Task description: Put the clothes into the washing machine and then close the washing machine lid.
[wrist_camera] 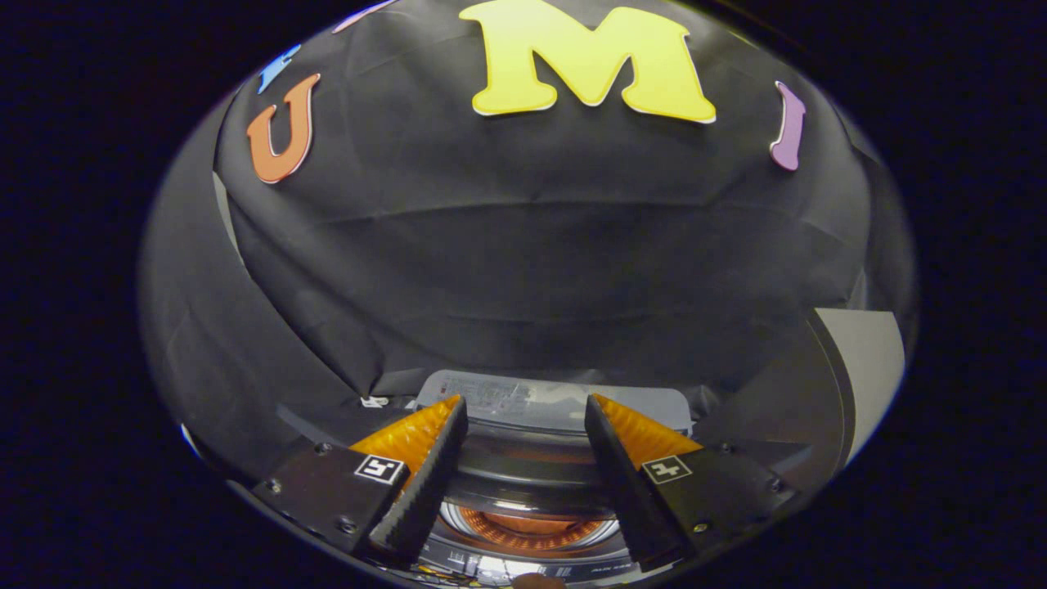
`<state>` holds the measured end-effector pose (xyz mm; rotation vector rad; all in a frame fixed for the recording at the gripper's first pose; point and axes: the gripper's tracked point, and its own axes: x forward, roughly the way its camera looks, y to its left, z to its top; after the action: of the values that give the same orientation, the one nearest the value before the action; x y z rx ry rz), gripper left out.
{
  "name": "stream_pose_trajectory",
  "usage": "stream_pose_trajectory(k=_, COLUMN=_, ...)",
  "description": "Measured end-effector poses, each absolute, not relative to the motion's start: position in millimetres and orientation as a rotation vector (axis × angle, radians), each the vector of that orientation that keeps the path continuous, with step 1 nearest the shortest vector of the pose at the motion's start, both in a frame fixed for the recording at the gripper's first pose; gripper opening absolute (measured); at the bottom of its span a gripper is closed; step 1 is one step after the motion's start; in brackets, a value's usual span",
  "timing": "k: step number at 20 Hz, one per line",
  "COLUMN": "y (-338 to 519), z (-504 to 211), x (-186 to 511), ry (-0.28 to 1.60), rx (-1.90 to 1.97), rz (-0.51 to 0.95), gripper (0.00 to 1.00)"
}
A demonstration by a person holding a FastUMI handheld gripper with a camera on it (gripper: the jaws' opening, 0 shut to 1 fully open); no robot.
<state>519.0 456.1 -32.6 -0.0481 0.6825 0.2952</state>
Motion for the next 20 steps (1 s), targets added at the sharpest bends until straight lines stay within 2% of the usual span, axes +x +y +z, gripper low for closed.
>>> stream_pose_trajectory(k=6, y=454.7, z=-44.6, x=510.4, ry=0.692, rx=-0.045, rz=0.283, gripper=0.91)
stream_pose_trajectory(k=16, y=440.7, z=-96.3, x=454.7, ry=0.746, rx=-0.096, rz=0.275, gripper=0.91)
stream_pose_trajectory(k=20, y=433.0, z=-89.7, x=443.7, ry=0.726, rx=-0.127, rz=0.257, gripper=0.91)
